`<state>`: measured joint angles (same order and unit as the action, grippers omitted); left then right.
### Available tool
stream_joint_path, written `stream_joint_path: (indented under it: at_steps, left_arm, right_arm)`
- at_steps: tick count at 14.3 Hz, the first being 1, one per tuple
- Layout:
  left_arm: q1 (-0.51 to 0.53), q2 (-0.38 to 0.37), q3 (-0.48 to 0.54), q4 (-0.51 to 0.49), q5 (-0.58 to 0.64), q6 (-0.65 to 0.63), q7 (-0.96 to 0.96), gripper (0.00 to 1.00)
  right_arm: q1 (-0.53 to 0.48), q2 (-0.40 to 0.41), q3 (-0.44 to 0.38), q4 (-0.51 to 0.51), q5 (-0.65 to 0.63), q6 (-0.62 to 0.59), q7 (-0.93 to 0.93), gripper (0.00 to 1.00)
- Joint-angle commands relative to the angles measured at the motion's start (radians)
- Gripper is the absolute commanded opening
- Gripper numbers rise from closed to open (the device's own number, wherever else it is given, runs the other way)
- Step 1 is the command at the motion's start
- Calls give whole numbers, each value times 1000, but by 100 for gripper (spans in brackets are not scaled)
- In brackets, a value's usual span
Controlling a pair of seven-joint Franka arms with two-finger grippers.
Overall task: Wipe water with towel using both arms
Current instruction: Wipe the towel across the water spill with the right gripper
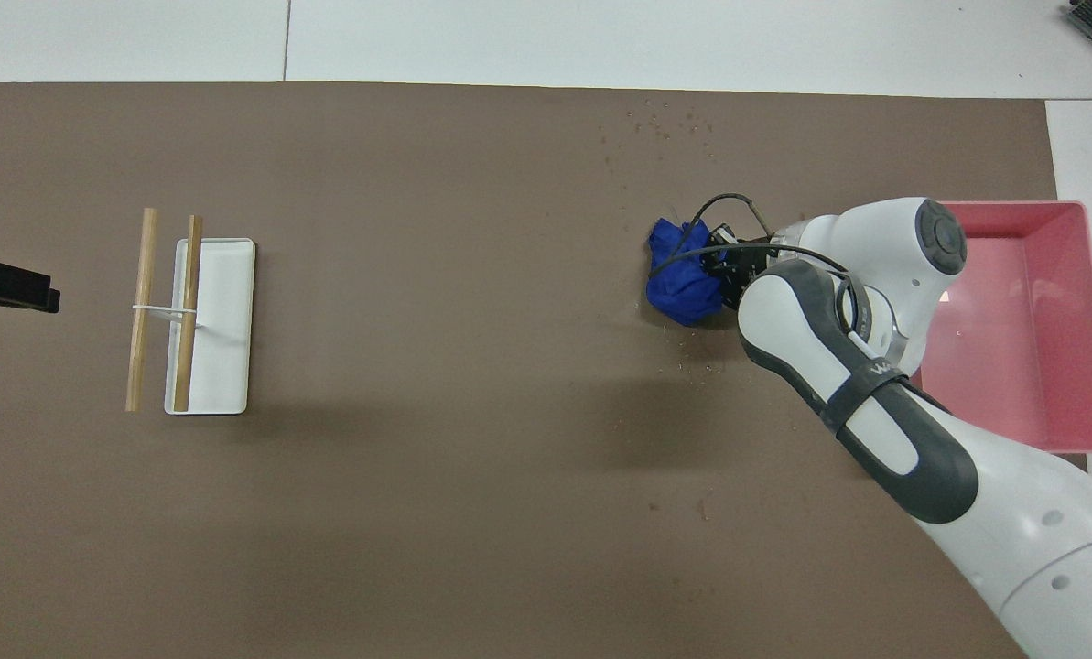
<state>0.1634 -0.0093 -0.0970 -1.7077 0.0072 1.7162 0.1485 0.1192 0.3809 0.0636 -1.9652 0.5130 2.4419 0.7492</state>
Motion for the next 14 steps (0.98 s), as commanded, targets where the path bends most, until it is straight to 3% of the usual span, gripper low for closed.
stream_joint_path:
  at_steps: [1, 8, 14]
  left_arm:
    - [-45, -26, 22, -29, -9, 11, -49, 100]
    - [-44, -32, 22, -30, -9, 0, -55, 100]
    - [-148, -32, 108, -27, -9, 6, -84, 100]
  right_arm:
    - [-18, -152, 7, -272, -11, -1, -47, 0]
    - [-9, -316, 9, -515, -1, -4, -48, 0]
    - [22, -353, 10, -546, -1, -17, -39, 0]
